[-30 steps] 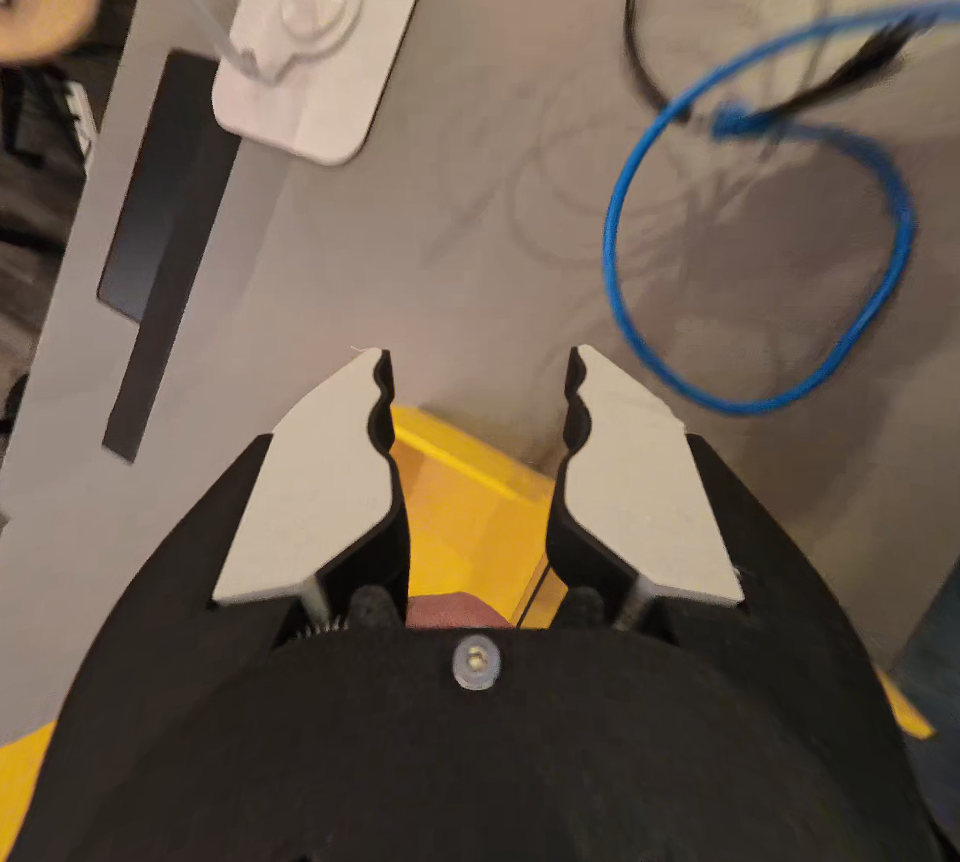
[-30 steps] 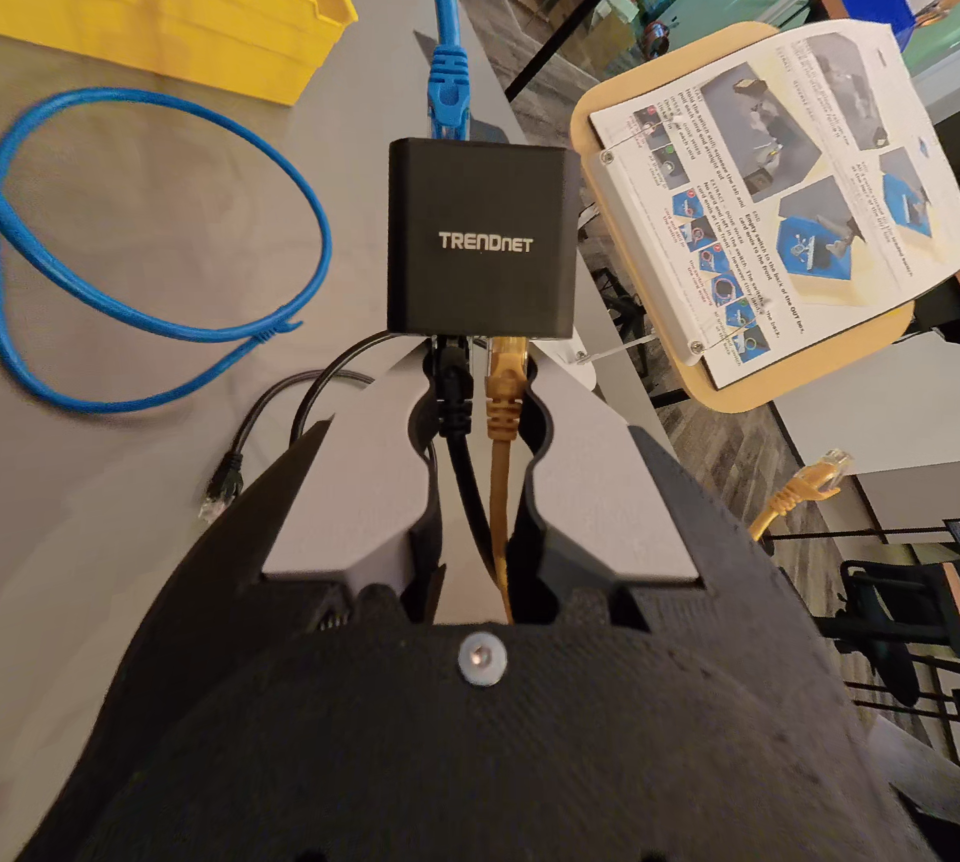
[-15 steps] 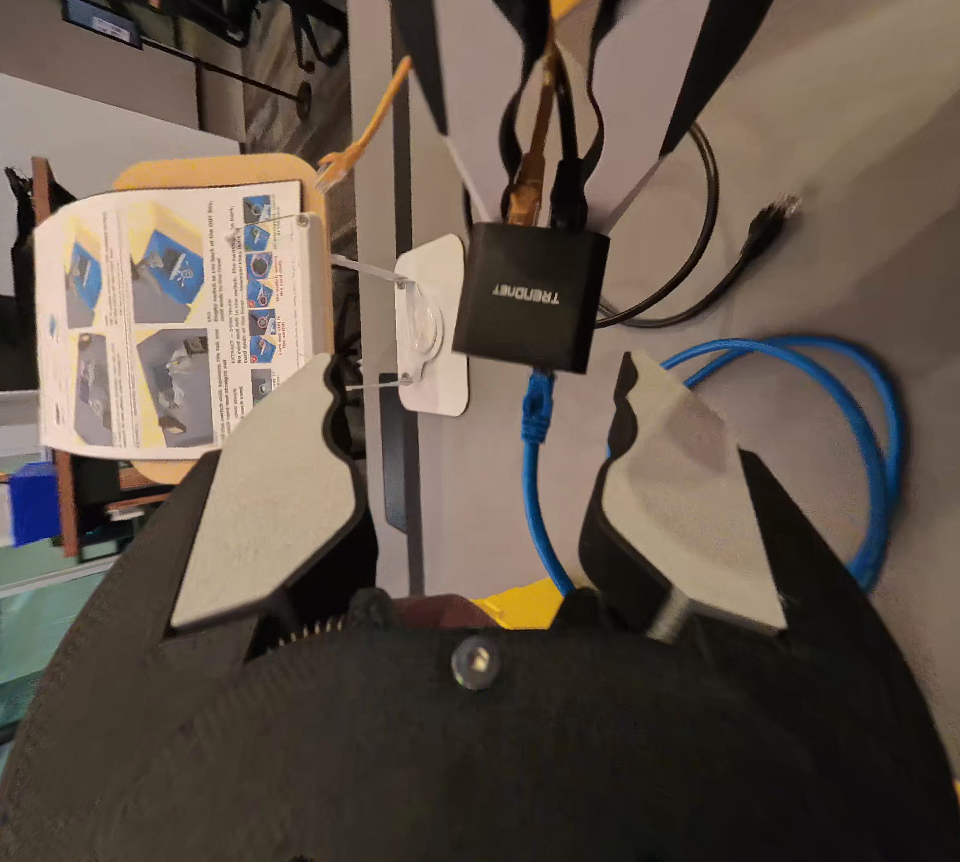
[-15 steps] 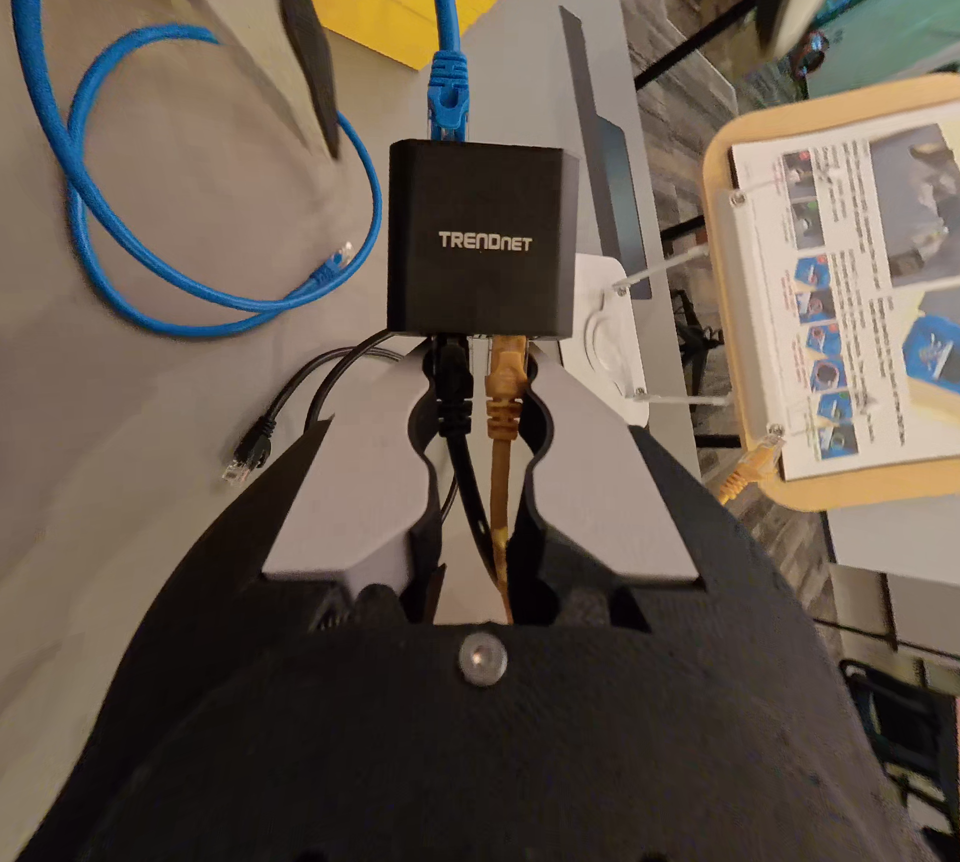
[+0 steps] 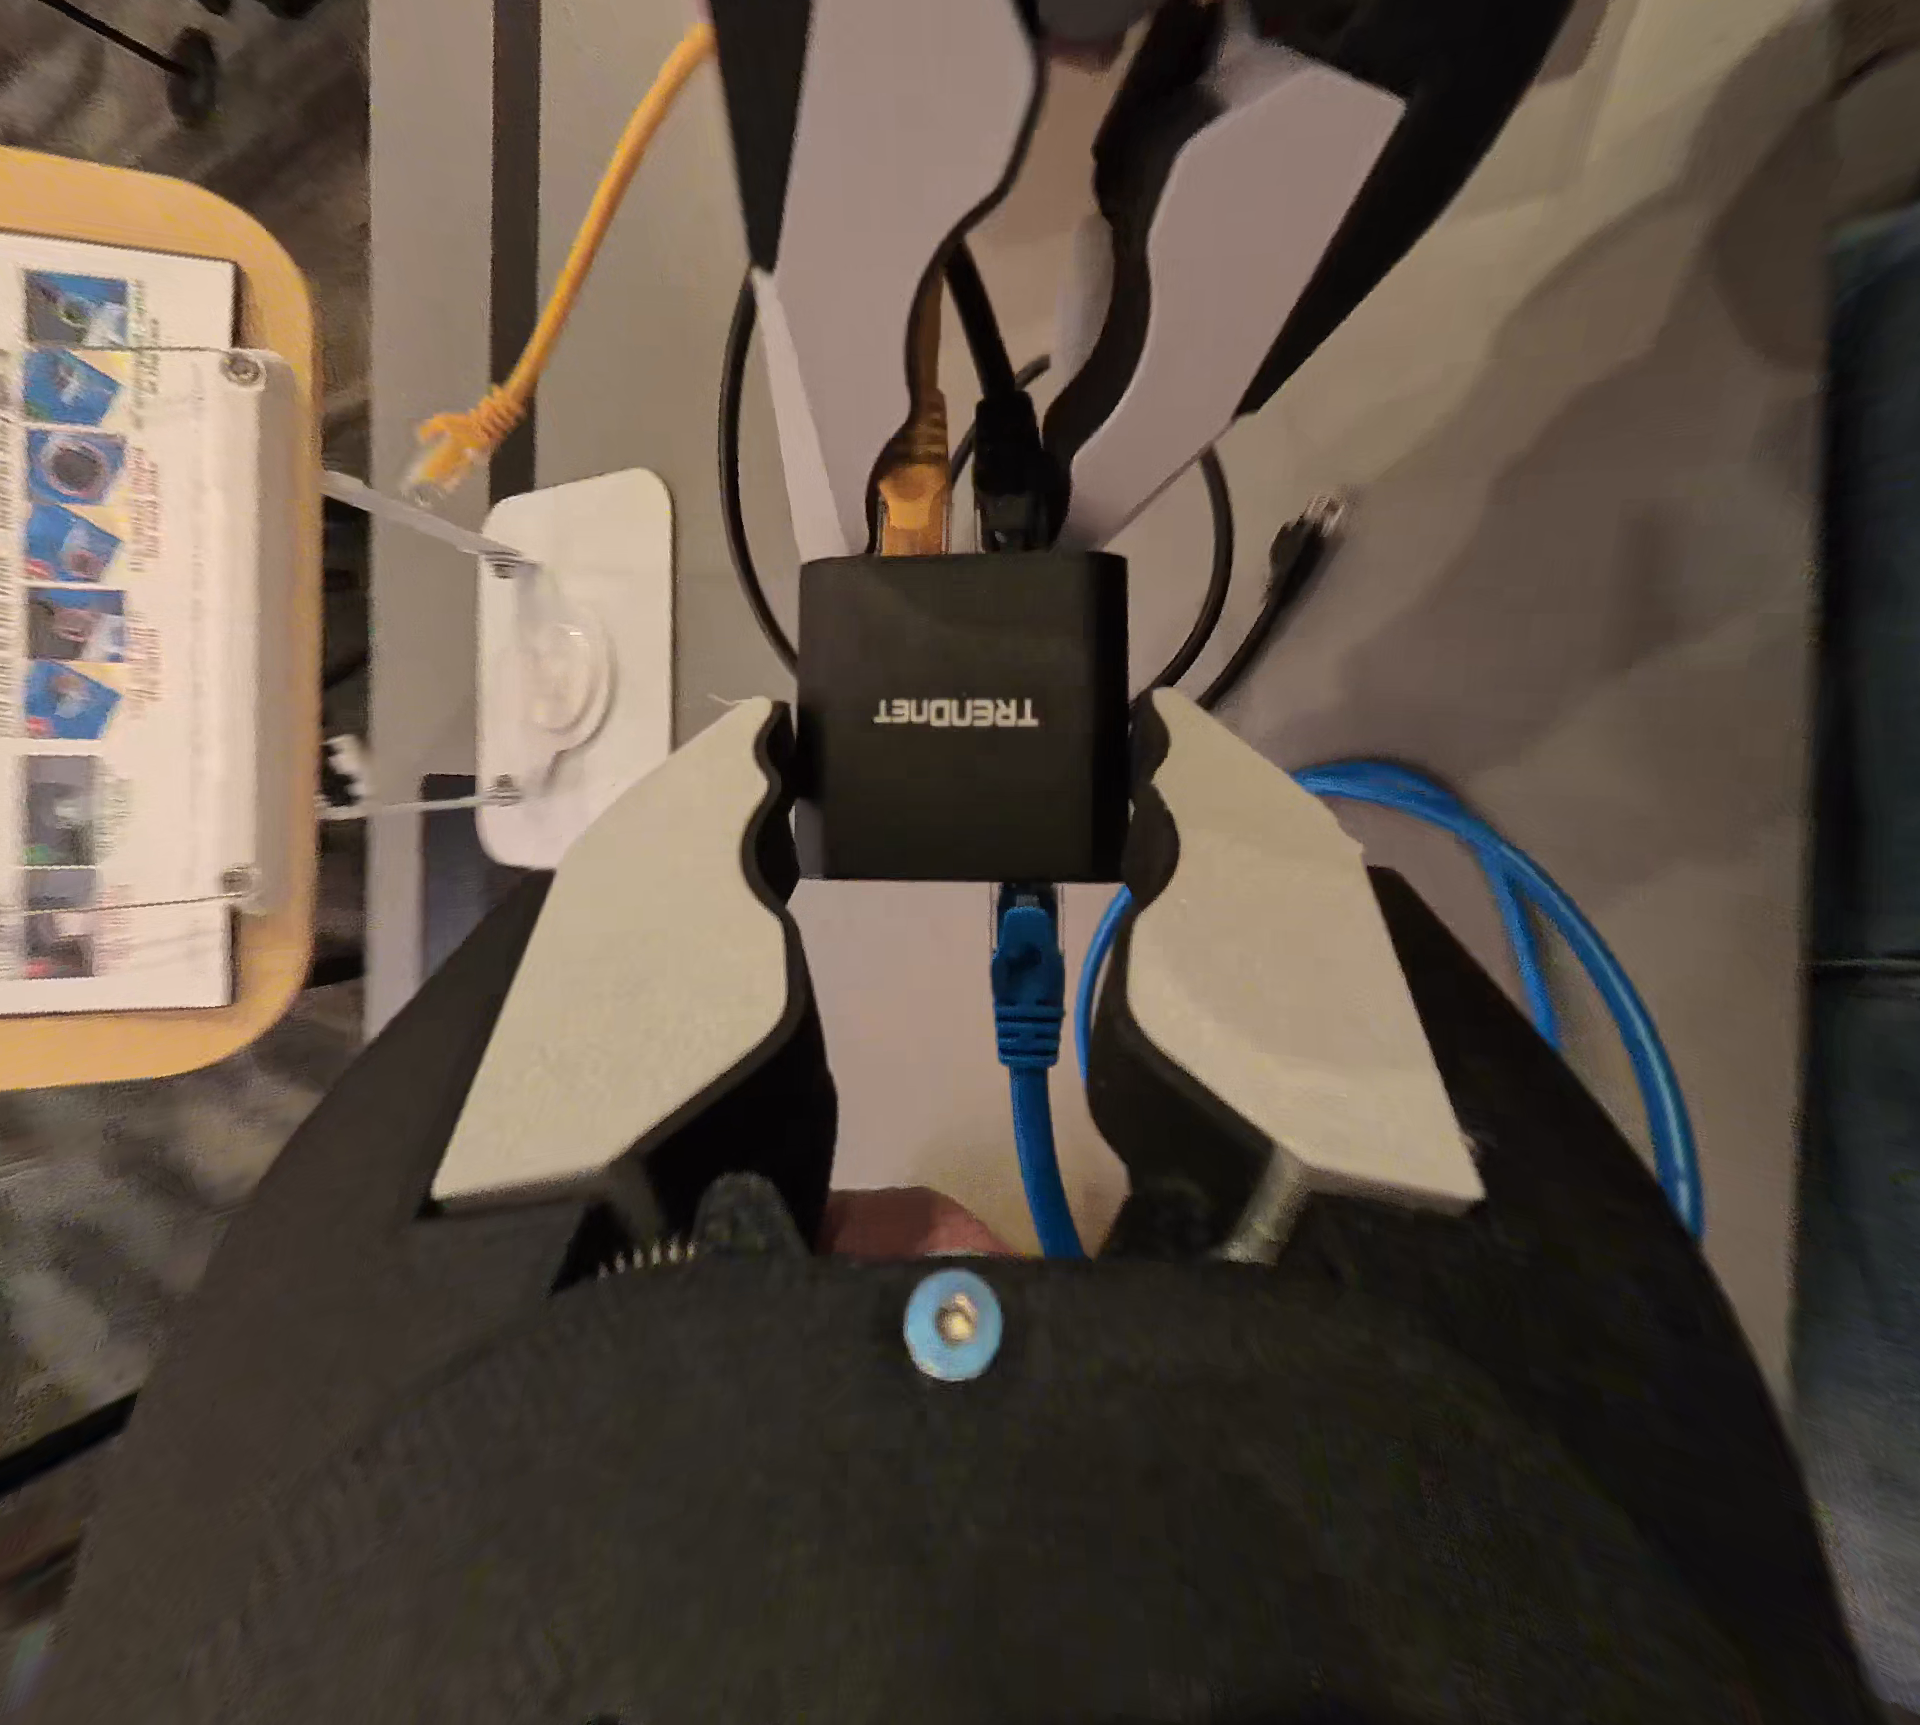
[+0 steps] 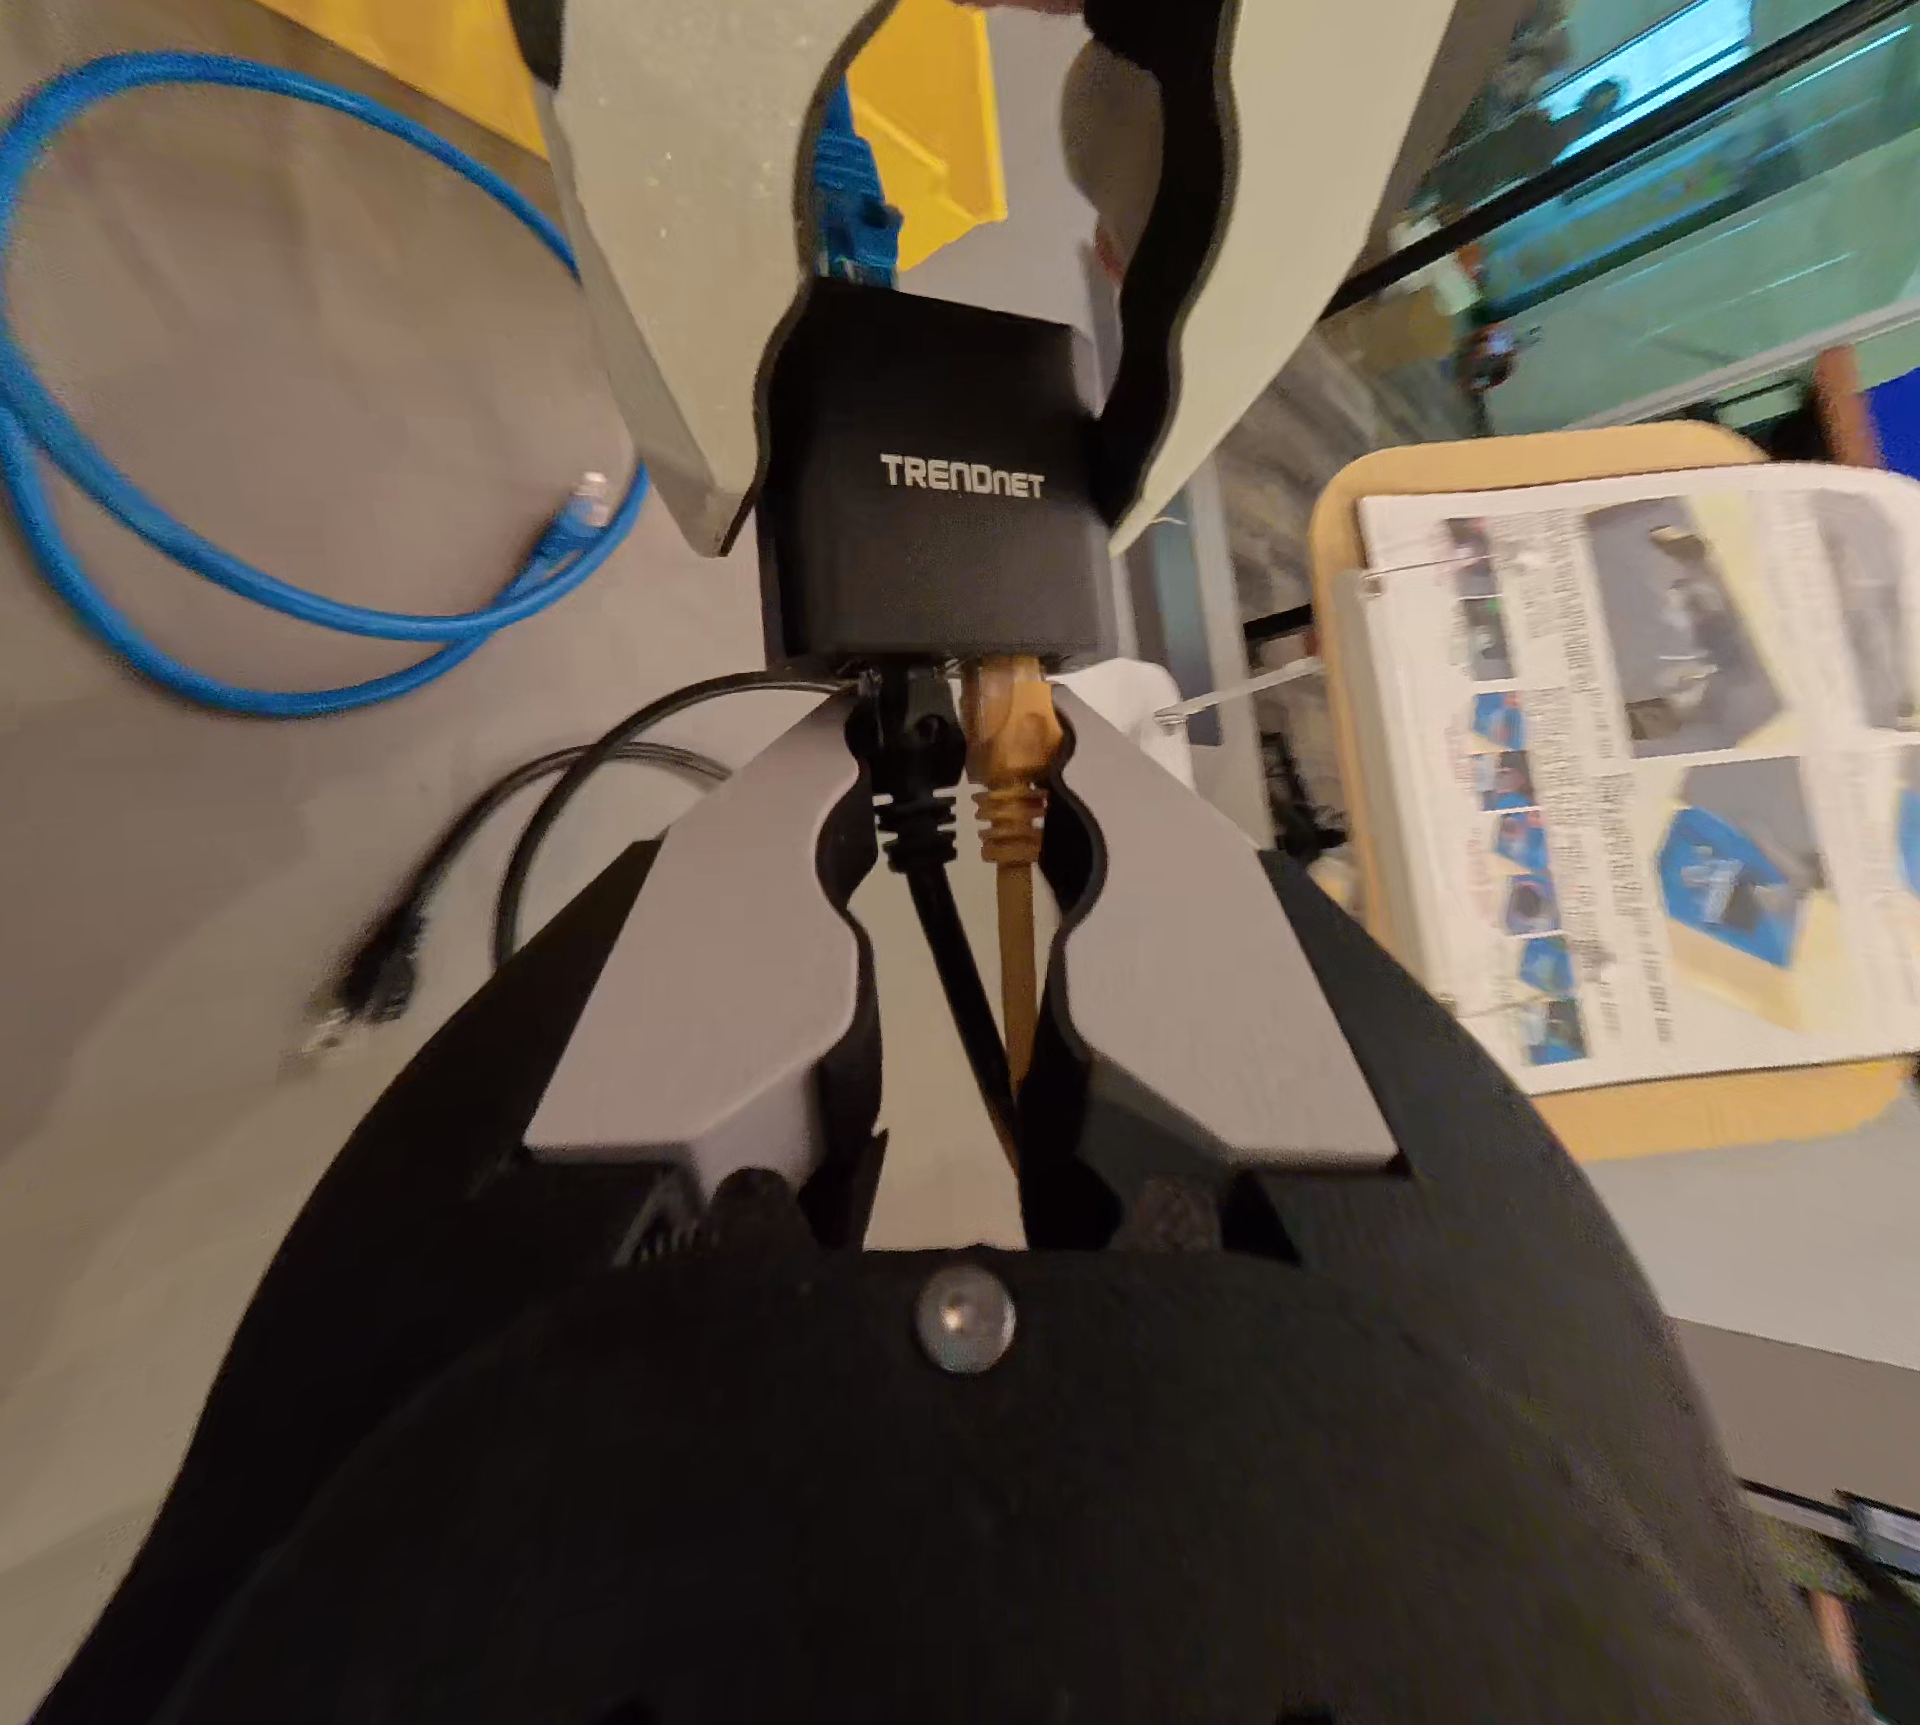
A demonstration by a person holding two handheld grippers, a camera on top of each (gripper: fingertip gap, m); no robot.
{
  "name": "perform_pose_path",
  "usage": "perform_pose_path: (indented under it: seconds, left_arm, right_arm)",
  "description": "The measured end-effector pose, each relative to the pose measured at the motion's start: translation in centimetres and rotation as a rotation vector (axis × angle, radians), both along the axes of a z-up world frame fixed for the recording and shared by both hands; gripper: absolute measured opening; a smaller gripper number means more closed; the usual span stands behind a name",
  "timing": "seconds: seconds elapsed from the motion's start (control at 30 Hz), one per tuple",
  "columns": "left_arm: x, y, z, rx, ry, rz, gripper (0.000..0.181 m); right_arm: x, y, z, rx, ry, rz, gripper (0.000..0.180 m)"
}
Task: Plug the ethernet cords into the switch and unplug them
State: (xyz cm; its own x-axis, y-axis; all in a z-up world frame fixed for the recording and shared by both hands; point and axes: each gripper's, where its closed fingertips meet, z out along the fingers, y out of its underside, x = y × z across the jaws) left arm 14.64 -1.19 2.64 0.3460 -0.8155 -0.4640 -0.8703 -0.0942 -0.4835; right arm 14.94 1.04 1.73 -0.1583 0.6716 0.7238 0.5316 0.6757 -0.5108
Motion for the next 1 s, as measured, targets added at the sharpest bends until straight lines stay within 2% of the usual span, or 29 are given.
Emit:
perform_pose_path:
  seconds: [0.13, 0.27, 0.4, 0.47, 0.67, 0.9, 1.0]
  left_arm:
    - [0.6, -0.3, 0.5, -0.172, -0.204, 0.025, 0.061]
    - [0.9, -0.3, 0.8, -0.274, -0.317, 0.033, 0.061]
    - [0.8, -0.1, 1.0, -0.241, -0.301, 0.031, 0.062]
    - [0.2, 0.6, 2.0, -0.180, -0.315, 0.057, 0.076]
    - [-0.7, 1.1, 2.4, -0.200, -0.318, 0.038, 0.093]
    - [-0.9, 1.5, 2.0, -0.157, -0.269, 0.013, 0.075]
    - [-0.5, 1.4, 2.9, -0.135, -0.352, 0.008, 0.074]
  right_arm:
    - [0.0, 0.5, 0.8, 0.157, 0.038, 0.001, 0.024]
    - [0.1, 0.9, 0.9, 0.250, 0.034, -0.033, 0.020]
    - [0.1, 1.0, 1.6, 0.258, 0.054, -0.041, 0.017]
    - [0.1, 1.2, 2.2, 0.249, 0.081, -0.048, 0.017]
    - [-0.4, 1.2, 3.3, 0.199, 0.133, -0.025, 0.017]
    - [-0.7, 2.2, 3.1, 0.144, 0.155, -0.046, 0.017]
    - [-0.7, 2.1, 3.6, 0.085, 0.197, -0.038, 0.017]
